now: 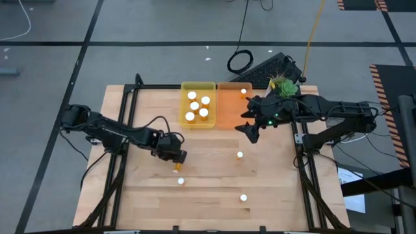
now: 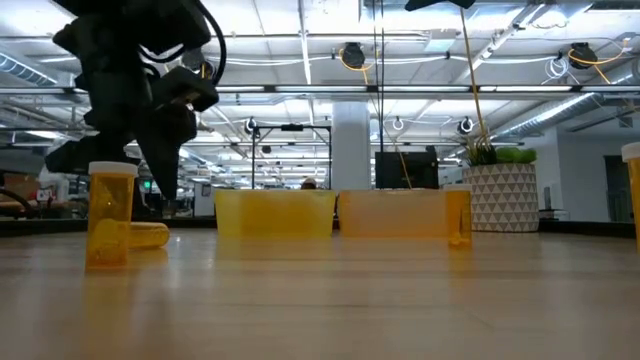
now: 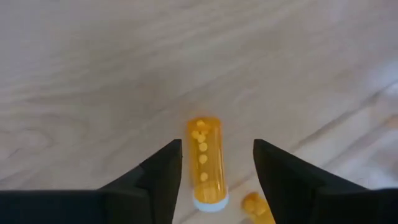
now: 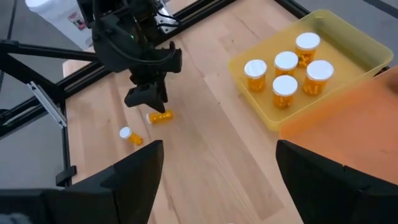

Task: Pick and place medicine bottles into bin by pill shape (circle, oval)
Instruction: Put the small orange tablet bottle into the orange bin

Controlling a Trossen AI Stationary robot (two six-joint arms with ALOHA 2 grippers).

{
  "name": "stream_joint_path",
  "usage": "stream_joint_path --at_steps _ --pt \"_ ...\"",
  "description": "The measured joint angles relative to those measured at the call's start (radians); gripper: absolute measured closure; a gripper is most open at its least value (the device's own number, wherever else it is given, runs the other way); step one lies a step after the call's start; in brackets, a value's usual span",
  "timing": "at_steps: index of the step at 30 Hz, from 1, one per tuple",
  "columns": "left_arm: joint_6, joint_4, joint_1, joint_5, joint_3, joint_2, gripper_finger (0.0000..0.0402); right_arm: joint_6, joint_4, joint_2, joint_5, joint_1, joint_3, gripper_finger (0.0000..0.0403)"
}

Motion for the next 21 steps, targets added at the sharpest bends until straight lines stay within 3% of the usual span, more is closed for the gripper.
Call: stream_joint_path --at_steps 14,21 --pt "0.039 0.092 -0.009 0.028 0.002 0.141 0.0208 -0.069 0.009 0.0 -0.026 -0.056 0.0 0.0101" --pt "0.066 0.09 -0.038 -0.009 0.003 0.144 0.0221 -0.098 0.007 0.001 -0.027 -0.076 0.0 0.0101"
